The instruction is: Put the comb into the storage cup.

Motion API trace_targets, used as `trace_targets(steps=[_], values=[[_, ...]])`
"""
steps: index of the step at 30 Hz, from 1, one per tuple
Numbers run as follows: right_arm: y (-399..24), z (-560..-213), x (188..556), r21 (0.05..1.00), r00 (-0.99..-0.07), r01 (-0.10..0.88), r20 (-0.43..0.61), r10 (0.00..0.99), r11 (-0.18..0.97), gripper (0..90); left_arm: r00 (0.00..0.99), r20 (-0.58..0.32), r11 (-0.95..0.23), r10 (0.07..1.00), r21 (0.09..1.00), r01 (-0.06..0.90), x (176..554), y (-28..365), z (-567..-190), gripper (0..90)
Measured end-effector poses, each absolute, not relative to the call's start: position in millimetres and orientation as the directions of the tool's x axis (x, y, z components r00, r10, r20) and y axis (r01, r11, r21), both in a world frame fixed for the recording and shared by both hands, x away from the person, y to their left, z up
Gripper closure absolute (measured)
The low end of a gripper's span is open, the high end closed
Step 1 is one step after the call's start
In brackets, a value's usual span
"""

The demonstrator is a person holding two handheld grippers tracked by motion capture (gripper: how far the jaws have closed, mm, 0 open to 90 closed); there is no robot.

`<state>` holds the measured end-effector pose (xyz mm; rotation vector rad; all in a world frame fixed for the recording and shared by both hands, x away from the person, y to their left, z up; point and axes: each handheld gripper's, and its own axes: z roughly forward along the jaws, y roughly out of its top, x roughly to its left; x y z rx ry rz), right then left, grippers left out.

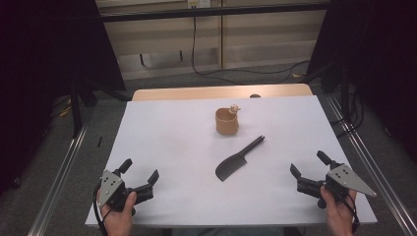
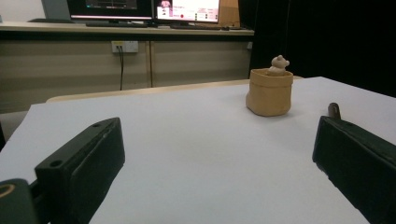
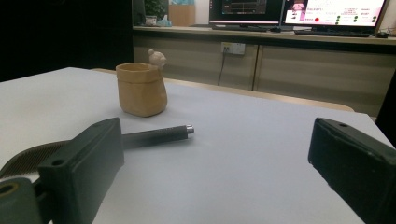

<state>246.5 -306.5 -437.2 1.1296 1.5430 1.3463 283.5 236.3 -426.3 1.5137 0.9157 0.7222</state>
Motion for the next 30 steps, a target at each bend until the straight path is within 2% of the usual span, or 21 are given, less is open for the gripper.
trace_targets(steps=[20,30], values=[[-300,-434,245,0.991,-0.405,0.125,0.009,0.914,0.045,0.0,0.499,-0.075,-0.025,0.864,0.981,0.191,283,237,-429,2.7],[-293,-431,255,0.990,-0.442,0.129,0.010,0.897,0.052,0.0,0.509,-0.057,-0.047,0.859,0.981,0.188,283,236,-430,2.7]])
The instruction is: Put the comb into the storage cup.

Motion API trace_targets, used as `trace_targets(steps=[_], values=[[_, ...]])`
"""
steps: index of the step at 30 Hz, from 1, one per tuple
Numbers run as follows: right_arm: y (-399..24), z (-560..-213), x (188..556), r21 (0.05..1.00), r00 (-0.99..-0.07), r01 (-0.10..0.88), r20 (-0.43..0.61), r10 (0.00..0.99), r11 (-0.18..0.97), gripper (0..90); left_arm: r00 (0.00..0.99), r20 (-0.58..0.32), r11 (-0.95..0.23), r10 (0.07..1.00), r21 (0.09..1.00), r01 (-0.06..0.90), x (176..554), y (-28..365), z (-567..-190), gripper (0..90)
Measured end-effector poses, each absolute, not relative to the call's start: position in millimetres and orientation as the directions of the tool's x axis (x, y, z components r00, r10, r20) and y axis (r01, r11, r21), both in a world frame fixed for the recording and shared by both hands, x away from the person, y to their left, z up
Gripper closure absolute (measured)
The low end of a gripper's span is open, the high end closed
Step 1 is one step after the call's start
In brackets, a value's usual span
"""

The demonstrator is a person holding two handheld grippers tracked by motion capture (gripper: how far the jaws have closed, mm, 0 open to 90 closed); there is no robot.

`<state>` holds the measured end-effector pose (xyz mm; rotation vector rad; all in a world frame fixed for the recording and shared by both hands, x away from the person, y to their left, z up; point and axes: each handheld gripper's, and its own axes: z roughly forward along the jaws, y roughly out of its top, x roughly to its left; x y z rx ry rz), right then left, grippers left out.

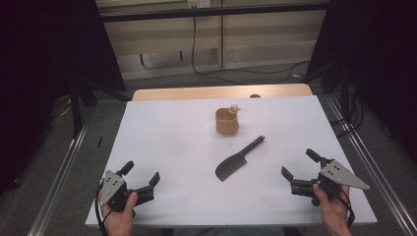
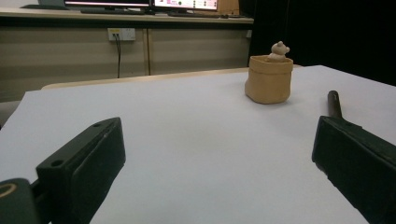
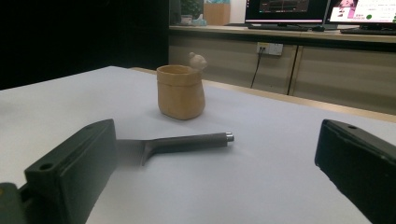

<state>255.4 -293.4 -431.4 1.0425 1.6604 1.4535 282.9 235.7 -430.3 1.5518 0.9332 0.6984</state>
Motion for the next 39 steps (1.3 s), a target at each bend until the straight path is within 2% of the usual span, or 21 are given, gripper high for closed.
trace_targets(steps=[3,18,39], values=[[-292,-430,257,0.991,-0.465,0.129,0.042,0.884,0.021,0.0,0.514,-0.043,-0.059,0.857,0.982,0.180,282,235,-429,2.7],[-272,-424,273,0.993,-0.499,0.100,-0.006,0.867,0.065,0.0,0.534,-0.035,-0.066,0.845,0.984,0.168,285,231,-429,2.7],[-258,-419,308,0.994,-0.499,0.101,0.007,0.866,0.050,4.4,0.535,-0.033,-0.069,0.844,0.983,0.169,285,231,-429,2.7]])
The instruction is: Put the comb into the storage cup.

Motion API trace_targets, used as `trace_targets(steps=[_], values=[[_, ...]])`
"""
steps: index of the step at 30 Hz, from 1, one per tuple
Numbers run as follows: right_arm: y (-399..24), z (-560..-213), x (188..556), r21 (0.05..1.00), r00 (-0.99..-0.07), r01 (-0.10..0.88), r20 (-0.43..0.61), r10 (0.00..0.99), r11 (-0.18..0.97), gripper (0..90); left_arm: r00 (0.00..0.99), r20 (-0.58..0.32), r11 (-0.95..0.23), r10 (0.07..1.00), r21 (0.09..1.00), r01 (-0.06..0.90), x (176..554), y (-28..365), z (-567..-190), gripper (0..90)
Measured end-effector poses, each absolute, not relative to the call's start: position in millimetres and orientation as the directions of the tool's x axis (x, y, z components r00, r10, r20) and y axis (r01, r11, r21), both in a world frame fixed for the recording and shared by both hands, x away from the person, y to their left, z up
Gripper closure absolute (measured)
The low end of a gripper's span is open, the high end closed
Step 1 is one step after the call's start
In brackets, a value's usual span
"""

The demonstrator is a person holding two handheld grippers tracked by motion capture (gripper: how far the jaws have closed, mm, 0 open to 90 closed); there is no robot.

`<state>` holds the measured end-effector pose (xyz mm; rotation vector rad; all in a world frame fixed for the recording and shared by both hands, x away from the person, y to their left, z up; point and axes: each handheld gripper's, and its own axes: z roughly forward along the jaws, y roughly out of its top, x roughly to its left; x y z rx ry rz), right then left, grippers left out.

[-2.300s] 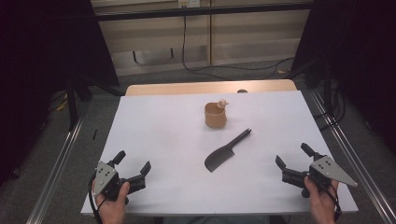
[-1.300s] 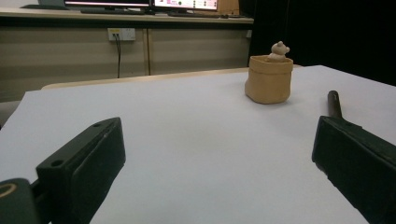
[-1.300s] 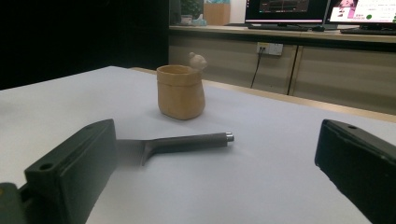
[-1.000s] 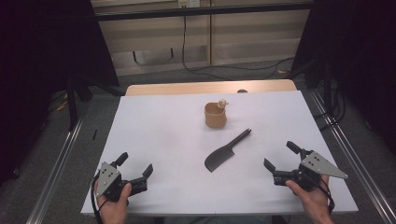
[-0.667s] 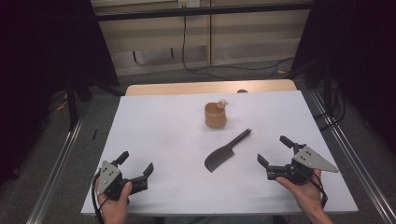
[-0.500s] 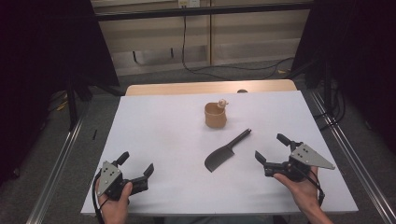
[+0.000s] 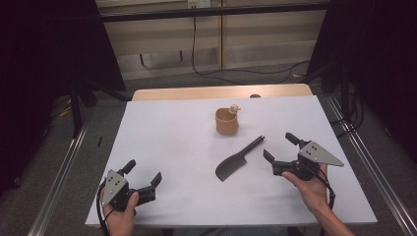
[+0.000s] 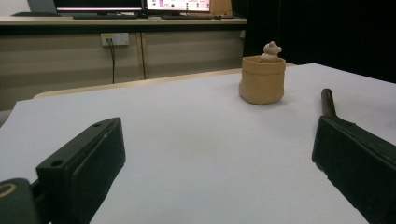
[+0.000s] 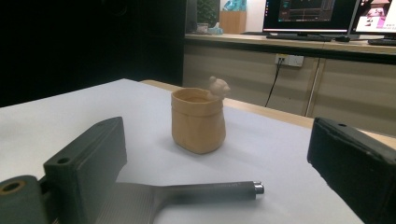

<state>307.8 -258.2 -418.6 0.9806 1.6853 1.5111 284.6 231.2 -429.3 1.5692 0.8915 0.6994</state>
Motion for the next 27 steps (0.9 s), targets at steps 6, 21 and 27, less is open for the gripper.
trace_targets(steps=[6,21,27], values=[[-251,-417,319,0.994,-0.504,0.097,-0.002,0.864,0.059,5.2,0.536,-0.029,-0.074,0.843,0.983,0.169,285,232,-429,2.7],[-242,-412,354,0.991,-0.482,0.119,0.006,0.876,0.059,10.0,0.538,-0.027,-0.077,0.842,0.982,0.170,286,232,-430,2.7],[-237,-412,371,0.988,-0.488,0.140,0.010,0.873,0.067,17.1,0.539,-0.024,-0.079,0.842,0.983,0.167,286,232,-429,2.7]])
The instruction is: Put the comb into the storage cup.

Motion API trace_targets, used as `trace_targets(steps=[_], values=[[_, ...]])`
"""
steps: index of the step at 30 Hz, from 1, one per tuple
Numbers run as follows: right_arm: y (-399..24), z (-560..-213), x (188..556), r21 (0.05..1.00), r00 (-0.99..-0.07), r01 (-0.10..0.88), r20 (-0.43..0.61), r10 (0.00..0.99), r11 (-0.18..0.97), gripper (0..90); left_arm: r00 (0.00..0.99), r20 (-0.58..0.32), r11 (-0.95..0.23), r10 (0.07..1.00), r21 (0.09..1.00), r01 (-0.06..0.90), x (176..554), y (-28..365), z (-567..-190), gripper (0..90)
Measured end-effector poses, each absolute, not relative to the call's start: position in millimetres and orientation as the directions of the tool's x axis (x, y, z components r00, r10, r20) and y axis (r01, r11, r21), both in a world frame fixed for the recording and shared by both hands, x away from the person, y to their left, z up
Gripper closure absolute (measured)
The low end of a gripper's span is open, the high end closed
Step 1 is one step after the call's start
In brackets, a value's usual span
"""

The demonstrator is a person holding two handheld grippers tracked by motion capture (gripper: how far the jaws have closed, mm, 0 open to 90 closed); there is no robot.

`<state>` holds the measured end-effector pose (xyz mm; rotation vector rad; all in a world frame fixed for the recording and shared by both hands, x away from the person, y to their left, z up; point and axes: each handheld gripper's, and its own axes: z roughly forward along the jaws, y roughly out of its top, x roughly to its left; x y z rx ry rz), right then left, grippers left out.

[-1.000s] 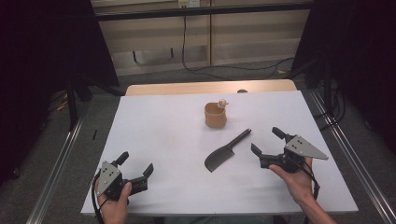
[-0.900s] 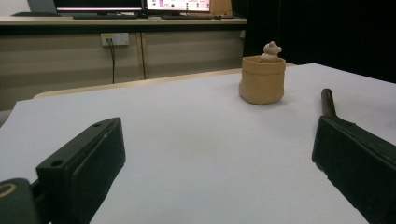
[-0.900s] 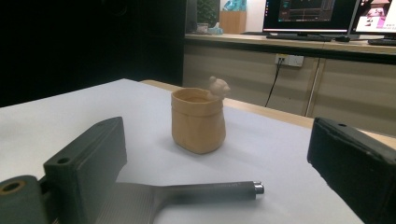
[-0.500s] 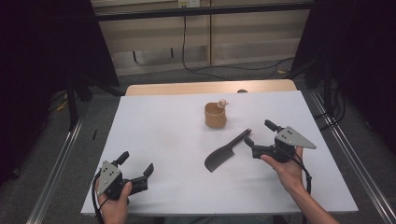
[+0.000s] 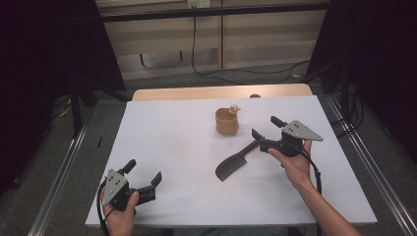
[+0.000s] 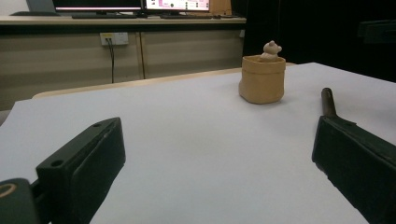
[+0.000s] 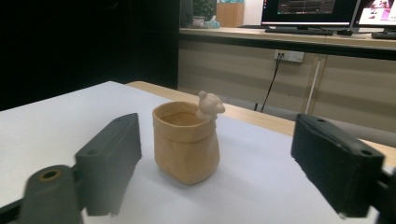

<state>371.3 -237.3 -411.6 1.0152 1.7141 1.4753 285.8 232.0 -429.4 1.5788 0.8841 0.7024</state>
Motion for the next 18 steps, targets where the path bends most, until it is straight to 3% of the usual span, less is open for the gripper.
trace_targets(steps=[9,18], values=[[-235,-408,395,0.979,-0.480,0.183,0.012,0.877,0.087,28.5,0.540,-0.026,-0.075,0.842,0.984,0.164,285,232,-429,2.7],[-233,-413,404,0.976,-0.484,0.209,0.043,0.874,0.068,45.8,0.538,-0.026,-0.075,0.843,0.984,0.164,286,233,-429,2.7]])
